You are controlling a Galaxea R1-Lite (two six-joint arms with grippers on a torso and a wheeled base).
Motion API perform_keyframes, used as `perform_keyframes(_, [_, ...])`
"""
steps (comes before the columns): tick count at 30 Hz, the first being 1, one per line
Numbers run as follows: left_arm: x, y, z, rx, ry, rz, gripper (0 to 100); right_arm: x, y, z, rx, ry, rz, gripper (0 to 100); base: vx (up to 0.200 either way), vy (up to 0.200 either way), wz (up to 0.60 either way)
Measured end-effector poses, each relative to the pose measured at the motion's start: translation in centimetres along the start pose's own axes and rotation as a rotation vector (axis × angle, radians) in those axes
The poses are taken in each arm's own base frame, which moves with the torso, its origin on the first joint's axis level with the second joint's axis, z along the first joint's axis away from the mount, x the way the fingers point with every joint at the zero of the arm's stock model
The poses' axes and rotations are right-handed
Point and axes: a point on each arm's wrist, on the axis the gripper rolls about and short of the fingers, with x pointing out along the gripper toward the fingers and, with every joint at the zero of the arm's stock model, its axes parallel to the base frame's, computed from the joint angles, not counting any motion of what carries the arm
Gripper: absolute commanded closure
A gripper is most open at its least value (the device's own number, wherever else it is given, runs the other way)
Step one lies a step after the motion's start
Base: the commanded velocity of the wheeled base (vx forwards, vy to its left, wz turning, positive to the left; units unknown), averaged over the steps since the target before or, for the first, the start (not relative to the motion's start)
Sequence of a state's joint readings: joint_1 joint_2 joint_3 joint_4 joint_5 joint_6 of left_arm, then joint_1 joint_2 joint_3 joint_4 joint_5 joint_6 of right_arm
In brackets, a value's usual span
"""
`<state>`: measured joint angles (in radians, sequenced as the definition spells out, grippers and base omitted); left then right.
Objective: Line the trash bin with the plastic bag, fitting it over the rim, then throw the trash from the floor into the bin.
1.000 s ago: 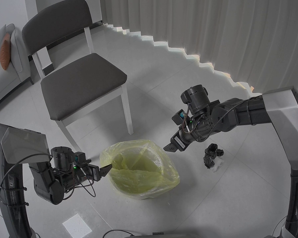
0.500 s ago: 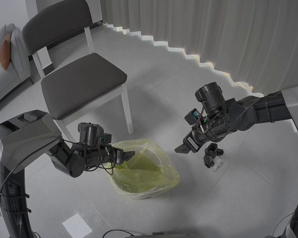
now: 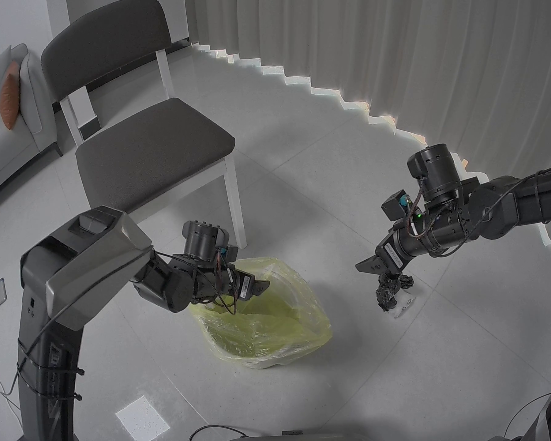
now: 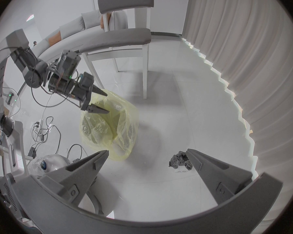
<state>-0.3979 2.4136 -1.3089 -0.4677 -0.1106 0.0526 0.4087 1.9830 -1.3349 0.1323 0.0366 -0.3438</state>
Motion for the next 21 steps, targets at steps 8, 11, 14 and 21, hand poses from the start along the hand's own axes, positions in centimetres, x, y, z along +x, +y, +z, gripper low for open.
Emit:
perform_keyframes(8, [1.6,-0.6,-2.9,0.019,0.084,0.026,0,-0.3,-0.9,-0.7,0.019,-0.014,0.013,0,0.000,0.000,0.00])
perform_keyframes(11, [2.2,-0.7,-3.9,0.048,0.115,0.057,0,-0.2,-1.0,-0.9,0.022,-0.023,0.008,0,0.000,0.000,0.00])
perform_keyframes(14, [2.8,-1.1,-4.7,0.068,0.138,0.061,0,0.0,-1.1,-1.2,0.024,-0.029,0.004,0,0.000,0.000,0.00])
perform_keyframes(21, [3.2,-1.3,-5.4,0.077,0.162,0.056,0,0.1,-1.1,-1.6,0.027,-0.018,0.006,0,0.000,0.000,0.00])
